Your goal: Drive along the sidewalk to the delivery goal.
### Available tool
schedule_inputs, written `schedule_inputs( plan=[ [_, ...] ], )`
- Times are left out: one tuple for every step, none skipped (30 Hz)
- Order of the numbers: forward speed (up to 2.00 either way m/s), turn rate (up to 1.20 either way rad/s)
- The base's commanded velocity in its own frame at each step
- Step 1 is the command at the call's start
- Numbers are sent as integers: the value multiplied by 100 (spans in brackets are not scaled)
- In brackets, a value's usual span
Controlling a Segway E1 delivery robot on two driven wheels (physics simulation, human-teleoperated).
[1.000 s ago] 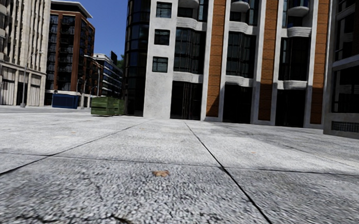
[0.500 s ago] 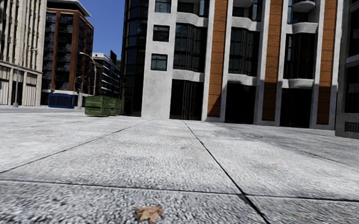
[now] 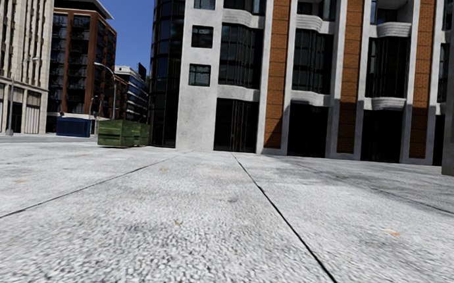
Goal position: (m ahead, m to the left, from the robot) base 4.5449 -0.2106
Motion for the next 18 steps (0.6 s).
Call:
schedule_inputs(
  plan=[
    [200,-8],
    [200,-20],
    [200,-24],
    [200,-24],
    [200,-24],
    [200,-24],
    [200,-8],
    [200,0],
    [200,0],
    [200,0],
    [200,0],
    [200,0],
    [200,0],
    [200,0],
    [200,0],
    [200,0],
    [200,0],
    [200,0]
  ],
)
